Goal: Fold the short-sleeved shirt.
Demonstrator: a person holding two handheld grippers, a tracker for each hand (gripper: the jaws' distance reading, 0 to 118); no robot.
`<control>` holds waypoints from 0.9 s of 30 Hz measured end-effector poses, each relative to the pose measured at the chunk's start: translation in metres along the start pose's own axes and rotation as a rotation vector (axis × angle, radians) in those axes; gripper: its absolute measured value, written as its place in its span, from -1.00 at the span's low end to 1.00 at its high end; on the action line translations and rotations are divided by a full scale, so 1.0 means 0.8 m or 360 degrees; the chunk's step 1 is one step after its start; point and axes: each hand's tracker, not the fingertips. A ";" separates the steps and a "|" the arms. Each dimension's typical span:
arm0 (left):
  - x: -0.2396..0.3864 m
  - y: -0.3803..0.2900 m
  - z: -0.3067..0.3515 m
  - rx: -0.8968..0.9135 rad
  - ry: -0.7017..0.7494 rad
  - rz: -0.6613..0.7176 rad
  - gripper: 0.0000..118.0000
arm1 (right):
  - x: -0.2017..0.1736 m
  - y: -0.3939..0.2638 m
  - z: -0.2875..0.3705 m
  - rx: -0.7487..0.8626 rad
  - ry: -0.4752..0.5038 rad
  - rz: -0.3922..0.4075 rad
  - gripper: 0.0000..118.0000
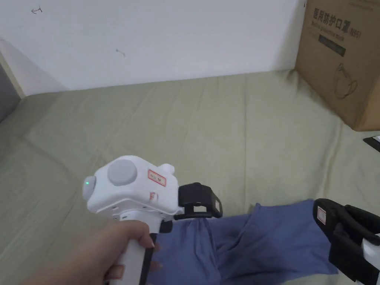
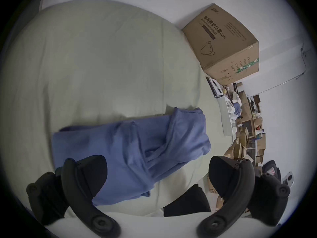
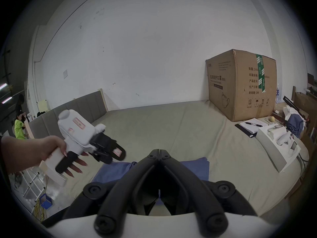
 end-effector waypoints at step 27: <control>0.031 -0.021 -0.106 -0.0166 -0.0051 -0.0091 -0.99 | 0.005 -0.010 -0.016 -0.0164 0.0020 -0.0092 -1.00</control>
